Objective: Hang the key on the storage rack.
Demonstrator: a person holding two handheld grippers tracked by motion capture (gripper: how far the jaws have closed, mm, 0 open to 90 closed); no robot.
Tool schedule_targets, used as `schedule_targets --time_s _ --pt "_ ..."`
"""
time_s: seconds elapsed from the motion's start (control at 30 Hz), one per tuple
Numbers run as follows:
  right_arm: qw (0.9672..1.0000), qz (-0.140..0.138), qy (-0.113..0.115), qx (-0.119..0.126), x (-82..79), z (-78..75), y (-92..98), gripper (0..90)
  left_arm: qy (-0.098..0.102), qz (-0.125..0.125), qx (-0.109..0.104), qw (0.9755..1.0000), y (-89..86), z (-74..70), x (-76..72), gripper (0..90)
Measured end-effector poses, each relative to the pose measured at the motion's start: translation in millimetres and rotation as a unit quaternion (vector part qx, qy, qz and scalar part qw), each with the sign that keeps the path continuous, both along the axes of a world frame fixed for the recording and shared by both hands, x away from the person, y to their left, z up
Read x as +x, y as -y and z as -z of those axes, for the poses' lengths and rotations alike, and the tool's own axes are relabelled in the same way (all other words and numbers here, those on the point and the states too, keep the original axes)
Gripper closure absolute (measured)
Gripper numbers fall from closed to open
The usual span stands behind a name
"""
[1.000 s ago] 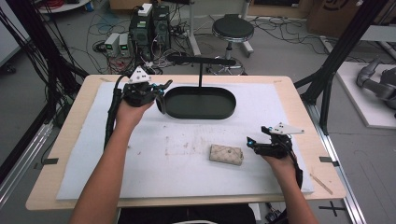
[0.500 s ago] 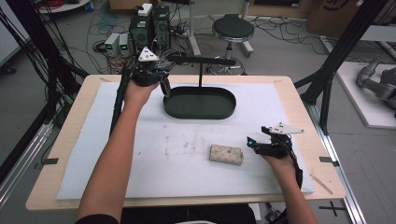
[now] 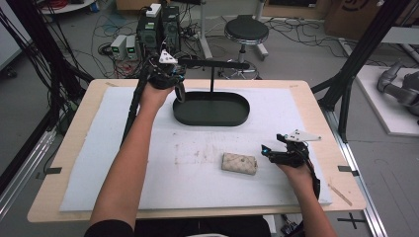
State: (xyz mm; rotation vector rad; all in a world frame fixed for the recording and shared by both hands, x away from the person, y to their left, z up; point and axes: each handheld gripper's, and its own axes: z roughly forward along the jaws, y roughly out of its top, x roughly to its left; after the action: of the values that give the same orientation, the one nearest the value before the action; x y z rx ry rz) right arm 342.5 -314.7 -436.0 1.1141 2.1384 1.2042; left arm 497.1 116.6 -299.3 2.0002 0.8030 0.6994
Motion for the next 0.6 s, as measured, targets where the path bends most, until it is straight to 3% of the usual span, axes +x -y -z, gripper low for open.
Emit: schedule_targets --time_s 0.23,0.6 --pt "1.0 0.0 -0.001 0.002 -0.7 -0.2 -0.8 20.2 -0.009 0.0 0.013 0.9999 8.0 4.0 8.3 87.9" --pt "1.0 0.0 -0.005 0.002 -1.2 0.8 0.4 20.3 -0.023 0.001 0.009 0.9997 13.1 11.5 21.4 87.6"
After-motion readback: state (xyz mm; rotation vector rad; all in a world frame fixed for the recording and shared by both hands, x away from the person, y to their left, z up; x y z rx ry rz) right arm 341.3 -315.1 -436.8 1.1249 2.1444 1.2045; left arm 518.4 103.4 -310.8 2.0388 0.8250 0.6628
